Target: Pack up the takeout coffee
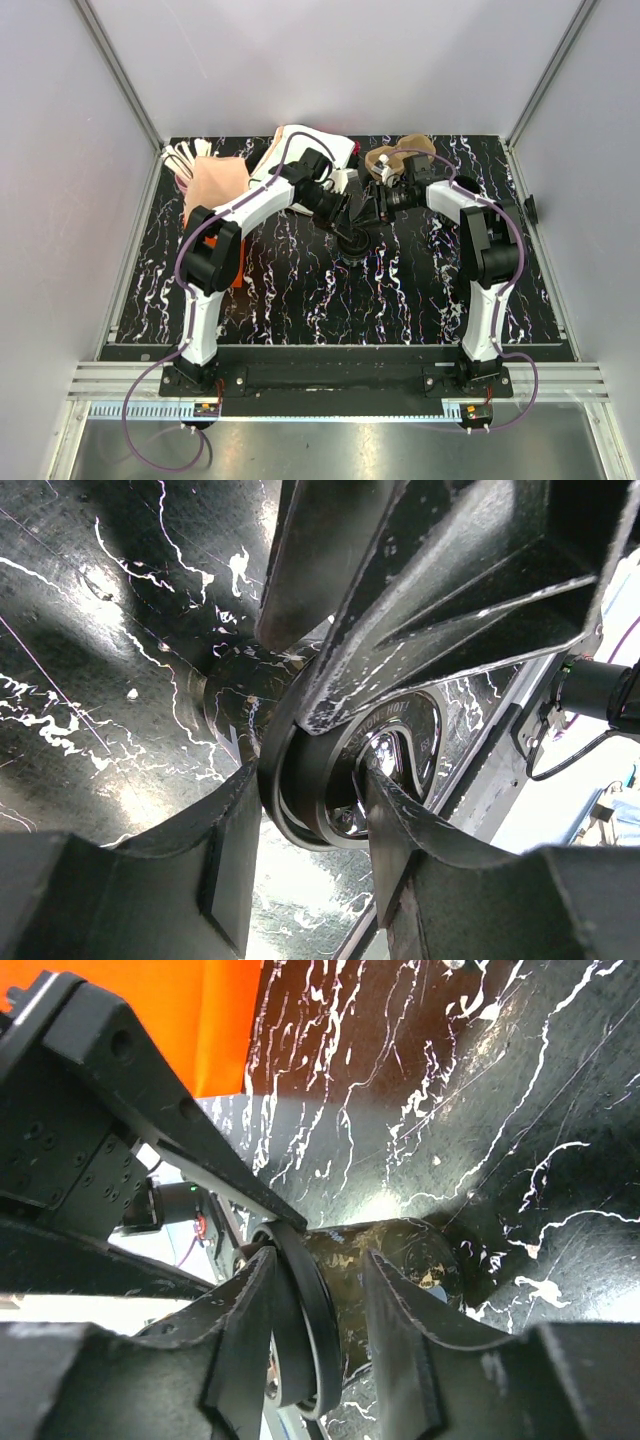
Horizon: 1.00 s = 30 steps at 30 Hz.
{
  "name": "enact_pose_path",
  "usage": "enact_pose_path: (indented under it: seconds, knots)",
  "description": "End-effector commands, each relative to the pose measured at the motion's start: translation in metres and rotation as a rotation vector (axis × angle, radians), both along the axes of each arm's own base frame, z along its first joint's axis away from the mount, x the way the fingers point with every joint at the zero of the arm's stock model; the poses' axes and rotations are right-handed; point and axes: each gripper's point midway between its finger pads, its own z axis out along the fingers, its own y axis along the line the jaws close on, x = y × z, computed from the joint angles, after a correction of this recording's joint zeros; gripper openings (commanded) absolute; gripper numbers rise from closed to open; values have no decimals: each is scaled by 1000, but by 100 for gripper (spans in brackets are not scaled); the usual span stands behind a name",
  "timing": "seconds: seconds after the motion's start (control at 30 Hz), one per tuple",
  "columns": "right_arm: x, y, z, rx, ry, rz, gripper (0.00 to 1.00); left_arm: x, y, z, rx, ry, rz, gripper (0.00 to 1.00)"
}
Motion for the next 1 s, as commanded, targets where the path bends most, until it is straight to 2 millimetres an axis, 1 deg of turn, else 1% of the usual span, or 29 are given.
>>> enact_pose_path:
  seconds: [0.0,0.07,0.2,0.43,0.53,0.7,0.83,0.97]
  knots:
    - [5,-11,23,76,-32,1,47,7,19,-50,180,-27,9,36]
    - [5,-16,24,89,-23,-5,46,6,20,-52,183,-22,8,36]
    - [-4,-17,21,116,3,17,43,7,19,-51,181,-25,8,36]
    - [-17,-18,1,100,37,30,41,7,19,-53,185,-21,8,36]
    - [-21,-18,-3,92,38,39,41,8,21,-54,194,-21,11,36]
    - [-26,-16,-17,4,5,53,40,9,21,-56,205,-21,15,36]
    - [-28,-23,-37,-99,-7,42,38,10,23,-59,220,-19,17,36]
    - [-33,-30,-51,-181,-42,61,37,11,25,-59,230,-23,23,36]
